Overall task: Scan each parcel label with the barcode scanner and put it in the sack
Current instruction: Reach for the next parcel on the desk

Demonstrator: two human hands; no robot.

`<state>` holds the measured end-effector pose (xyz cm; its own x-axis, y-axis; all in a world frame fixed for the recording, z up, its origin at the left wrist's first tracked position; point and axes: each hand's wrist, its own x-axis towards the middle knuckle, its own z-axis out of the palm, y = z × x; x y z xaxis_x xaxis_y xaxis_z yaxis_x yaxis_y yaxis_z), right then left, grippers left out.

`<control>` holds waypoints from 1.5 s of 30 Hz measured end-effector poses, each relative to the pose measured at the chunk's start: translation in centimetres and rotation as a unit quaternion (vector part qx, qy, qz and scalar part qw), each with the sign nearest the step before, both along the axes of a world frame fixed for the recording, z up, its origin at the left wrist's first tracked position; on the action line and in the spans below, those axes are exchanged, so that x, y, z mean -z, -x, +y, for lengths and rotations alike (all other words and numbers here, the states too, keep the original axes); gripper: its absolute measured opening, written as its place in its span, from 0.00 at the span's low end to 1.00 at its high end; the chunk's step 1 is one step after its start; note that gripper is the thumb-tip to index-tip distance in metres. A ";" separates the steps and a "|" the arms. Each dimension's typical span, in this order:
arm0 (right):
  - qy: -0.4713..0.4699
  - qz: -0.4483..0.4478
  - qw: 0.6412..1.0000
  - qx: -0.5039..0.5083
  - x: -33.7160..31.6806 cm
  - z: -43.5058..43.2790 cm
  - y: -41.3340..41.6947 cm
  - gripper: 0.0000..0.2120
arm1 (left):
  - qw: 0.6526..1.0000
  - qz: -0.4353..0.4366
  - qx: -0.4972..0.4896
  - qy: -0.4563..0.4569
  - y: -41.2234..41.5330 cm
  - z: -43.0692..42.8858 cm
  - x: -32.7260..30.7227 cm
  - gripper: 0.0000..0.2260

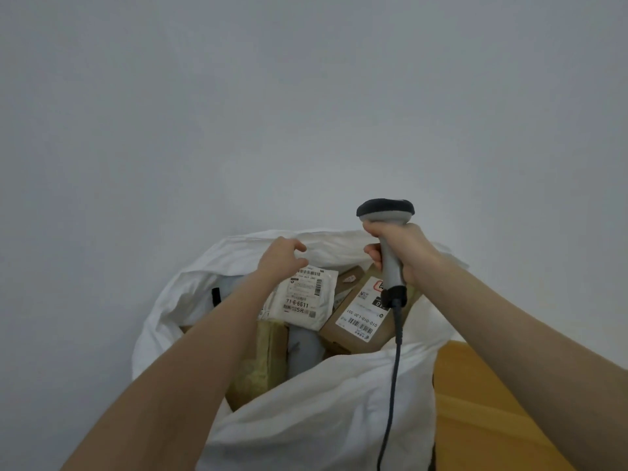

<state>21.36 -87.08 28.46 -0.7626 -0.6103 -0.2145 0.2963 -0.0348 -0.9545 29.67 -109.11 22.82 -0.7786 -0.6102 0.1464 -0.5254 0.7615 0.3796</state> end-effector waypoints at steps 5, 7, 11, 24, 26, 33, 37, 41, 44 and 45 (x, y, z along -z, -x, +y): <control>0.016 -0.002 0.999 0.037 0.2 1.1 -1.0 0.09 | 0.998 0.031 0.043 -0.024 1.0 1.2 0.1 0.16; 0.011 0.000 0.999 0.053 0.2 1.3 -1.6 0.09 | 0.997 0.046 0.061 -0.031 1.2 1.6 0.1 0.16; -0.019 0.016 0.997 0.068 0.9 1.4 -2.7 0.09 | 0.995 0.041 0.081 -0.048 0.9 2.2 1.1 0.17; -0.032 0.014 0.999 0.016 1.2 -1.8 -2.5 0.10 | 0.998 0.017 0.059 -0.022 -2.9 0.4 1.4 0.14; -0.027 0.013 0.999 0.027 1.3 -1.2 -1.4 0.11 | 0.998 0.020 0.063 -0.015 -1.6 0.9 1.4 0.17; -0.017 0.012 0.999 0.035 1.1 0.3 3.7 0.11 | 0.993 0.008 0.065 0.095 4.4 2.7 0.4 0.40; -0.046 0.053 0.997 0.010 1.7 -1.3 4.6 0.11 | 0.988 -0.023 0.026 0.149 5.1 0.2 -0.1 0.41; -0.089 0.091 0.992 -0.011 2.3 -3.7 5.1 0.11 | 0.987 -0.114 0.001 0.117 4.5 -4.5 -0.2 0.32; -0.126 0.088 0.988 -0.018 3.3 -5.8 5.6 0.12 | 0.984 -0.159 0.017 0.082 3.9 -7.3 1.0 0.19; -0.132 0.085 0.987 -0.015 3.7 -6.5 5.7 0.11 | 0.988 -0.142 0.029 0.048 3.8 -8.0 1.1 0.15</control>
<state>15.70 -93.56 24.79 -0.7840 -0.5727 -0.2394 0.1279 0.2283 -0.9651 25.88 -117.07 21.73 -0.8303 -0.5567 -0.0272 -0.5541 0.8192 0.1480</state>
